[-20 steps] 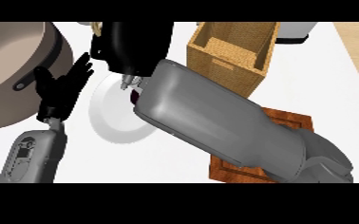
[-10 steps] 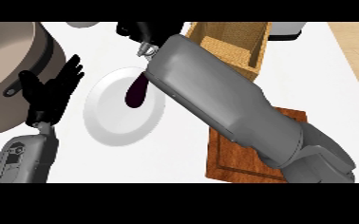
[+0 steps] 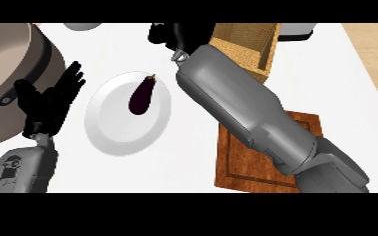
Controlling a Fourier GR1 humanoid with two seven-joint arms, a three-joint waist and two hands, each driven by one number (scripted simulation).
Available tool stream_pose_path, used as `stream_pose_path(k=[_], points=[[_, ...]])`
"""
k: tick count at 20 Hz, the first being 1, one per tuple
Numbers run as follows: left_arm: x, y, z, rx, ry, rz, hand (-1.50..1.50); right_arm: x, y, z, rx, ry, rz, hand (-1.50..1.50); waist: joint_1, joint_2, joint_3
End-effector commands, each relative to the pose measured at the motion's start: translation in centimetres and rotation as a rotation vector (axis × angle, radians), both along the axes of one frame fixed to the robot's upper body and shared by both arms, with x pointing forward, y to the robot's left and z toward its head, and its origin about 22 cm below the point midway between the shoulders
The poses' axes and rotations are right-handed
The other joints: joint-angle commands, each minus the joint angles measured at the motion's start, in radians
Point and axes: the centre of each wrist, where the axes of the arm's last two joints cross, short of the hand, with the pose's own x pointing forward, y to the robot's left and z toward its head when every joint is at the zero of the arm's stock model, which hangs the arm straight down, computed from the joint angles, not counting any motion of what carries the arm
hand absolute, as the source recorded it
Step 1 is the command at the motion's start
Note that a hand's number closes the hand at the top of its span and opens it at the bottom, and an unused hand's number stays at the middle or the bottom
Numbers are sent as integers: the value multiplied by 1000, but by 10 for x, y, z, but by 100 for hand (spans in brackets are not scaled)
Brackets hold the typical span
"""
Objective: Pick the cupcake from the cutting board and place it in the basket
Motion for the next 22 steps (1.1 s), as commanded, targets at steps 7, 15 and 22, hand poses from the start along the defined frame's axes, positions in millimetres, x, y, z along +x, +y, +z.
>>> stream_pose_path(k=[7, 15, 22], points=[[-2, -1, -1, -10, -2, 5, 0, 24, -41, -56, 229, 26, -246, -150, -6, 3, 0], [0, -14, 10, 6, -9, -1, 0, 31, -47, -55, 199, -22, -146, -150, 2, 2, 1], [-11, 4, -7, 11, 16, 51, 0, 40, -75, -19, 484, -222, -244, -150, -27, -5, 2]])
